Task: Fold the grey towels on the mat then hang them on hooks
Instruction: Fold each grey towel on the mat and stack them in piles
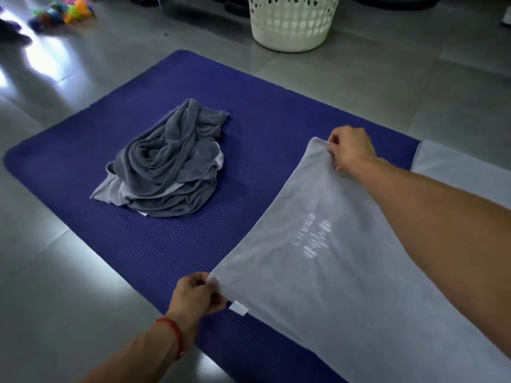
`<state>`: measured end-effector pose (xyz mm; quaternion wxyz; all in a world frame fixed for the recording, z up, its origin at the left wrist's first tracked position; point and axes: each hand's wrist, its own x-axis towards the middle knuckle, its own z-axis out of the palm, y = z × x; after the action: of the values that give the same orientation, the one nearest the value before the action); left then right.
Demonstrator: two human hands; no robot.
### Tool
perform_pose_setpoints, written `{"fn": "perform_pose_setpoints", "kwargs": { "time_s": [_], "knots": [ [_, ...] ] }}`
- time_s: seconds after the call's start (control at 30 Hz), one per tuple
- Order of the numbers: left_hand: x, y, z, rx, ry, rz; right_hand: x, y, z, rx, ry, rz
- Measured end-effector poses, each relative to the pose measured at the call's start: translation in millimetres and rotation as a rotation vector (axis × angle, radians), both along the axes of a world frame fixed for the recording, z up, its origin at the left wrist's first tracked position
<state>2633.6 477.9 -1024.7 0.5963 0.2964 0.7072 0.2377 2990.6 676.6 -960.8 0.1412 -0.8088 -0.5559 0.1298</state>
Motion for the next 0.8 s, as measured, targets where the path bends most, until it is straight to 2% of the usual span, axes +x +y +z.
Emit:
{"fn": "perform_pose_setpoints", "kwargs": {
  "time_s": [0.2, 0.3, 0.37, 0.43, 0.5, 0.6, 0.67, 0.73, 0.8],
  "knots": [
    [-42, 32, -2, 0.074, 0.131, 0.073, -38, 29, -54, -0.011, 0.168, 0.040],
    [-51, 41, -6, 0.092, 0.188, 0.081, -55, 19, -79, -0.114, 0.247, 0.178],
    [-52, 44, -8, 0.094, 0.217, 0.071, -60, 2, -90, -0.119, 0.217, 0.290],
    [-53, 45, -10, 0.113, 0.283, 0.021, -60, -22, -95, -0.082, 0.060, 0.410],
    [-56, 43, -15, 0.221, 0.479, -0.149, -56, -54, -97, -0.067, -0.098, 0.517],
    [-51, 34, -18, 0.530, 0.810, -0.460, -37, -123, -101, -0.111, -0.199, 0.619],
    [-34, 23, -18, 0.732, 1.006, -0.737, -19, -180, -108, -0.093, -0.234, 0.678],
    [0, 11, -15, 0.866, 1.048, -0.985, 3, -239, -110, -0.125, -0.277, 0.655],
    [42, -6, -13, 0.978, 0.923, -1.180, 26, -300, -109, -0.194, -0.313, 0.558]
  ]
}}
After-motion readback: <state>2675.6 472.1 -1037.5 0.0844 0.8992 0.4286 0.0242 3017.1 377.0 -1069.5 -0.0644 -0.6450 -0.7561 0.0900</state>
